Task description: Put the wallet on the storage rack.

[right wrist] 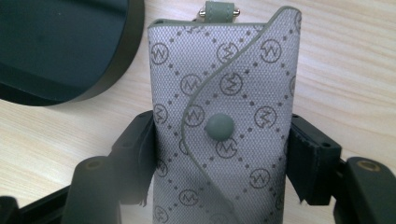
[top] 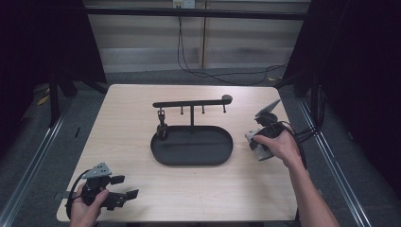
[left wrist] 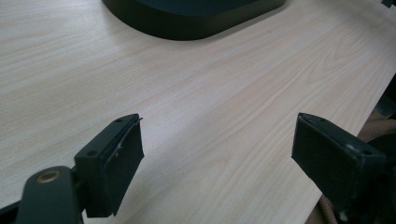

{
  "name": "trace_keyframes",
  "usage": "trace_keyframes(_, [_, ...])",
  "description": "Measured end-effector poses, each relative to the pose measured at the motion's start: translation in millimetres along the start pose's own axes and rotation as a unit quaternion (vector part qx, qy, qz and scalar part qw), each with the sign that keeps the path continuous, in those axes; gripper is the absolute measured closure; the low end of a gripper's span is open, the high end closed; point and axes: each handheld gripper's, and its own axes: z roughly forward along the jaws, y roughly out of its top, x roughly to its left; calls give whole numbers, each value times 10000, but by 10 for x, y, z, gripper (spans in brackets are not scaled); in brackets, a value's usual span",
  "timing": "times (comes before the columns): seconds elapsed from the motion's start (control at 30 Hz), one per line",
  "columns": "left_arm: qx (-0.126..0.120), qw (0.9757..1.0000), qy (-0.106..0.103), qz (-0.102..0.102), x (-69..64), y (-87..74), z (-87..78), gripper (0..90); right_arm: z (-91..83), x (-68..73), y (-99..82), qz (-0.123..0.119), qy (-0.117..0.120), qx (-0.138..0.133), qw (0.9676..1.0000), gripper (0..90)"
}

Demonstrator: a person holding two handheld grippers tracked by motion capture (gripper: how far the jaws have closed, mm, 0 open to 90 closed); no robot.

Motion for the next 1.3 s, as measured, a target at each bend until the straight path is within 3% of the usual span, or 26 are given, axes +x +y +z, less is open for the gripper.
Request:
trace_keyframes(0.1, [-9, 10000, 94, -21, -2, 2, -1, 163, -25, -12, -4, 18, -10, 1, 10000, 338])
trace_keyframes(0.37, [-24, 9999, 79, -60, 6, -6, -8, 163, -139, 25, 34, -32, -13, -78, 10000, 338])
trace_keyframes(0.7, [-21, 10000, 61, -55, 7, -8, -13, 163, -296, 116, 99, -66, 163, -286, 9994, 338])
trace_keyframes(0.97, [27, 10000, 58, -22, 6, -9, -7, 163, -350, 208, 173, -77, 365, -375, 9986, 338])
trace_keyframes(1.13, [93, 10000, 33, -10, -3, -7, 18, 163, -402, 289, 232, -102, 621, -484, 9968, 338])
trace_keyframes(1.17, [67, 10000, 50, -15, -10, -8, 16, 163, -411, 327, 252, -104, 780, -563, 9953, 338])
trace_keyframes(1.3, [90, 9999, 46, 4, -7, -9, 17, 163, -385, 388, 304, -101, 899, -577, 9942, 338])
